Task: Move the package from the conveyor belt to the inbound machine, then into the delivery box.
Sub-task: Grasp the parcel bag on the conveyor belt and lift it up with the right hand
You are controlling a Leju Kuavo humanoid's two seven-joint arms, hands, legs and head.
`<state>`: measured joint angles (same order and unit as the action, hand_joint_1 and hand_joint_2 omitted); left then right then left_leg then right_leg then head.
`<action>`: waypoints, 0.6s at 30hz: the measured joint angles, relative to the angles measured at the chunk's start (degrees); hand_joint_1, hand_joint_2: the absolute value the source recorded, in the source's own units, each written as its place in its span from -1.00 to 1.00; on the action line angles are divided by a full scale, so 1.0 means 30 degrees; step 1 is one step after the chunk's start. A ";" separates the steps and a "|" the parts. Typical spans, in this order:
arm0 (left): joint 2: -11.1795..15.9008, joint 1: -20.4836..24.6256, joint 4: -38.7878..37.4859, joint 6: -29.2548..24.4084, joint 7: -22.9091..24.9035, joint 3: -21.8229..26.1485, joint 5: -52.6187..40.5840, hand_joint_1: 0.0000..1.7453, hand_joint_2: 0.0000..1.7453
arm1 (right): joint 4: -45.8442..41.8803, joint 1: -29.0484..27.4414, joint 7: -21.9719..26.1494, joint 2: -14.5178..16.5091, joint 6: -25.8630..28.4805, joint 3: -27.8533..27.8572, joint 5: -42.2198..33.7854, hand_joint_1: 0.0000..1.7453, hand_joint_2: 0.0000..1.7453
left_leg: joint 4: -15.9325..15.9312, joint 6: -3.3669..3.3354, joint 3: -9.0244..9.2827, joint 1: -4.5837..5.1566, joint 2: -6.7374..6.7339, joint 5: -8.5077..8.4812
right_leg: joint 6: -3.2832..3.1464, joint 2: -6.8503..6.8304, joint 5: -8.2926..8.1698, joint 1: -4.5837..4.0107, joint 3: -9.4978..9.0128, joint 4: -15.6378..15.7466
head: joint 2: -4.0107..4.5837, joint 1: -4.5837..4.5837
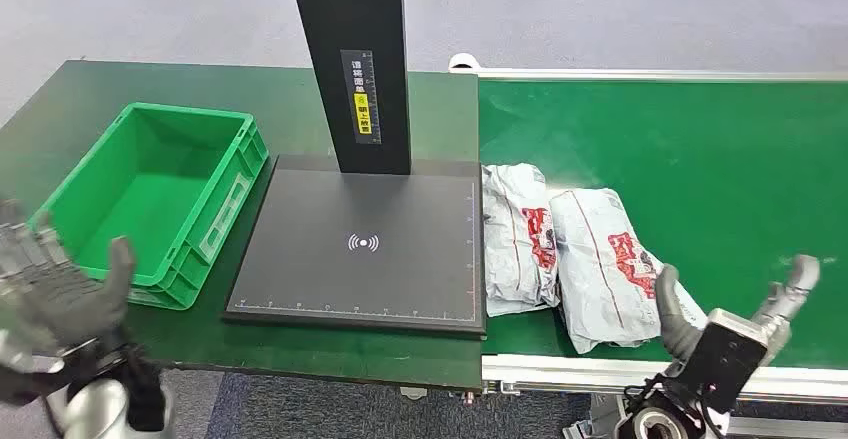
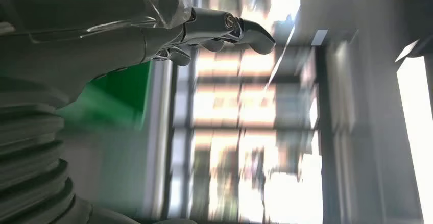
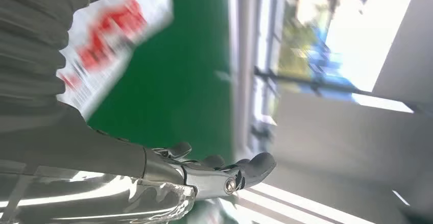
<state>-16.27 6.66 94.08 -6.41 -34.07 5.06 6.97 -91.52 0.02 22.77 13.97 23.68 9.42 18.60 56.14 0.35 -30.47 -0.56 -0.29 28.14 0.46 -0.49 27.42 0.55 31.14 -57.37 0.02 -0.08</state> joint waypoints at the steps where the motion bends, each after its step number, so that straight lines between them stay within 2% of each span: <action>1: 0.0026 0.0224 -0.0585 0.0402 0.0009 -0.0357 0.0124 -1.00 1.00 | 0.0307 0.0087 -0.0038 -0.0061 -0.0286 0.0000 -0.0115 -1.00 1.00 | 0.0001 0.0001 -0.0003 0.0000 -0.0006 -0.0004 | 0.0001 0.0002 -0.0007 0.0001 0.0003 0.0000 | -0.0002 -0.0001; 5: 0.0129 0.1489 -0.4096 0.2604 0.0022 -0.2243 0.0943 -1.00 1.00 | 0.2151 0.0705 -0.0146 -0.0426 -0.2148 0.0029 -0.0903 -1.00 1.00 | 0.0006 0.0004 -0.0012 0.0002 -0.0034 -0.0013 | 0.0008 0.0020 -0.0036 0.0002 0.0022 -0.0002 | -0.0002 -0.0002; 8: 0.0191 0.2238 -0.6429 0.3891 0.0022 -0.3072 0.1603 -1.00 1.00 | 0.3567 0.1403 -0.0062 -0.0660 -0.3809 -0.0009 -0.1540 -1.00 1.00 | 0.0007 0.0004 -0.0033 0.0000 -0.0033 -0.0013 | 0.0008 0.0025 -0.0036 0.0000 0.0052 -0.0002 | -0.0007 -0.0004; 14: 0.0270 0.2865 -0.9072 0.4203 -0.0045 -0.3678 0.1862 -1.00 1.00 | 0.5839 0.2723 -0.0206 -0.1000 -0.4629 -0.0306 -0.1489 -1.00 1.00 | 0.0002 0.0005 -0.0087 -0.0004 -0.0050 -0.0013 | 0.0006 0.0039 -0.0034 -0.0008 0.0107 -0.0007 | -0.0007 -0.0004; 18: 0.0264 0.2883 -0.9991 0.3874 0.0050 -0.4013 0.1582 -1.00 1.00 | 0.8708 0.4772 -0.2191 -0.1582 -0.4465 -0.0408 -0.0541 -1.00 1.00 | 0.0006 0.0006 -0.0093 -0.0001 -0.0073 -0.0022 | 0.0009 0.0064 -0.0039 -0.0003 0.0120 -0.0008 | -0.0005 -0.0006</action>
<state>-15.48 15.31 64.10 5.21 -33.92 -6.98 11.72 -65.39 14.33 16.19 9.22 10.29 8.20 16.98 56.16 0.37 -30.74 -0.56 -0.51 28.07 0.49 -0.29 27.31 0.55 31.50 -57.40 0.01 -0.09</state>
